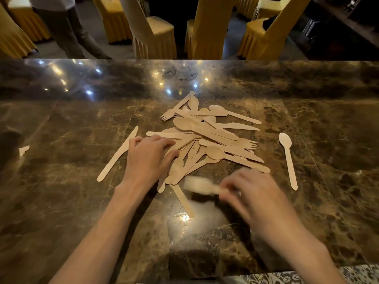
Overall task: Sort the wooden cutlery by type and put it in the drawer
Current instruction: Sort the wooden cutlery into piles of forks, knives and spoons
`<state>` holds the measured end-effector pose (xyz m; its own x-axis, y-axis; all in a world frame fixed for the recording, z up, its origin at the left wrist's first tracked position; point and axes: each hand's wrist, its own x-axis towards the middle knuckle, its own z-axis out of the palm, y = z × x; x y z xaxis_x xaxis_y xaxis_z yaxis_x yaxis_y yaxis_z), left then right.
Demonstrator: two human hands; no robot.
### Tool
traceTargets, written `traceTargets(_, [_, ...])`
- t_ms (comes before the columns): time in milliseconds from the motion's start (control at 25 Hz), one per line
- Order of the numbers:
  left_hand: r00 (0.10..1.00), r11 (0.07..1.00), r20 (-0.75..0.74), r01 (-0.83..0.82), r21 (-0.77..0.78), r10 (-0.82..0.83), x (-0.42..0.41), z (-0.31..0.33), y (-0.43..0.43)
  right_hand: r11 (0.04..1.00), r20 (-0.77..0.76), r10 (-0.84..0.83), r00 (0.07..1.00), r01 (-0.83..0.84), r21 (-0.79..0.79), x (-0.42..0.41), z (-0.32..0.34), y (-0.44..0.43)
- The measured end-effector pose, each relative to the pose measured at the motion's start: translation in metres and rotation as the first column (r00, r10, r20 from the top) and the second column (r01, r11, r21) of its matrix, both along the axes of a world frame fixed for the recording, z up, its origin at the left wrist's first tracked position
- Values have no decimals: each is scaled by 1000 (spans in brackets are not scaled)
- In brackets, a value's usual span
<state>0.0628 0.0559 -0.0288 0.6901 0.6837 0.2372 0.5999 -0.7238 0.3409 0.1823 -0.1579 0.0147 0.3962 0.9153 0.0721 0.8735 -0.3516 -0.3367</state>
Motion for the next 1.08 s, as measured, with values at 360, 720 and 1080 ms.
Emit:
traceTargets(360, [986,958,91,-112,-263,141,-30,16,0,977,-228,158,961,-186,-108,-28,-25,-13])
traceTargets(720, [897,888,140,-374,-267,420,-101,36,5,998,-484,21,875,11,64,-26,-9,30])
traceTargets(1080, [918,864,43,-354,-358,394,-193,9,61,968,-151,-209,966,227,111,66,-33,40])
